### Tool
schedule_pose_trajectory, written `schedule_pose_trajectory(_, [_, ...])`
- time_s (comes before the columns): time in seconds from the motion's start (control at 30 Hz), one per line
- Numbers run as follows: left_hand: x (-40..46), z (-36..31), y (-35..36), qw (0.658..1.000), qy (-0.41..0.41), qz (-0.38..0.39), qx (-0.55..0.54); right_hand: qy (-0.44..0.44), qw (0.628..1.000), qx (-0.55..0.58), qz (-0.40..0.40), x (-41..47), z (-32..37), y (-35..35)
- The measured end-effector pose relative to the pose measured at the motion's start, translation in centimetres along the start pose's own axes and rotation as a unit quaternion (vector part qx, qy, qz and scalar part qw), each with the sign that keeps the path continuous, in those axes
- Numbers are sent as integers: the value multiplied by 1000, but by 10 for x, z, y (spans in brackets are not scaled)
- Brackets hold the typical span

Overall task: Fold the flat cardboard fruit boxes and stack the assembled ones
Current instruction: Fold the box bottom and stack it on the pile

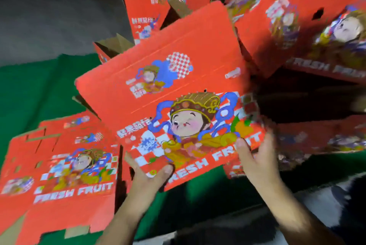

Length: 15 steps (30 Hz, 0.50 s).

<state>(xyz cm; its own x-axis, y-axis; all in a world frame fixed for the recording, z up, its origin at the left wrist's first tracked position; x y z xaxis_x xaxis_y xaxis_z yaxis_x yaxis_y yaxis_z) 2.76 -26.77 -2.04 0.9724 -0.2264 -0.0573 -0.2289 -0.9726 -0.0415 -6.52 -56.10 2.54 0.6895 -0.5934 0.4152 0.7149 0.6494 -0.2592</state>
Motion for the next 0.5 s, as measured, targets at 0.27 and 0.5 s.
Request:
schedule_pose_trajectory(0.27, [56,-46,37,990,66,128,13,95,992,-65,45,36,-40,-14])
schedule_pose_trajectory(0.5, [14,-17,21,996,43,79,-28,102,971,-212,-38,-12,-32,-18])
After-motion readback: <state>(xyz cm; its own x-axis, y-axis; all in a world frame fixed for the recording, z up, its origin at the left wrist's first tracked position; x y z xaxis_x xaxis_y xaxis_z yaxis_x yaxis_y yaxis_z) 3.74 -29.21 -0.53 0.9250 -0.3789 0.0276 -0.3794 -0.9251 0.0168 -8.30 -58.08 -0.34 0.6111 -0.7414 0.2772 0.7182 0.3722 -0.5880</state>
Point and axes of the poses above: each hand's wrist, its own x-axis towards the middle knuckle, its own y-axis out of the palm, z = x × y, the point moved 5 cm from there along x, towards the middle knuckle, and after that the axes turned 1 degree about -x, right-handed, at the moved point
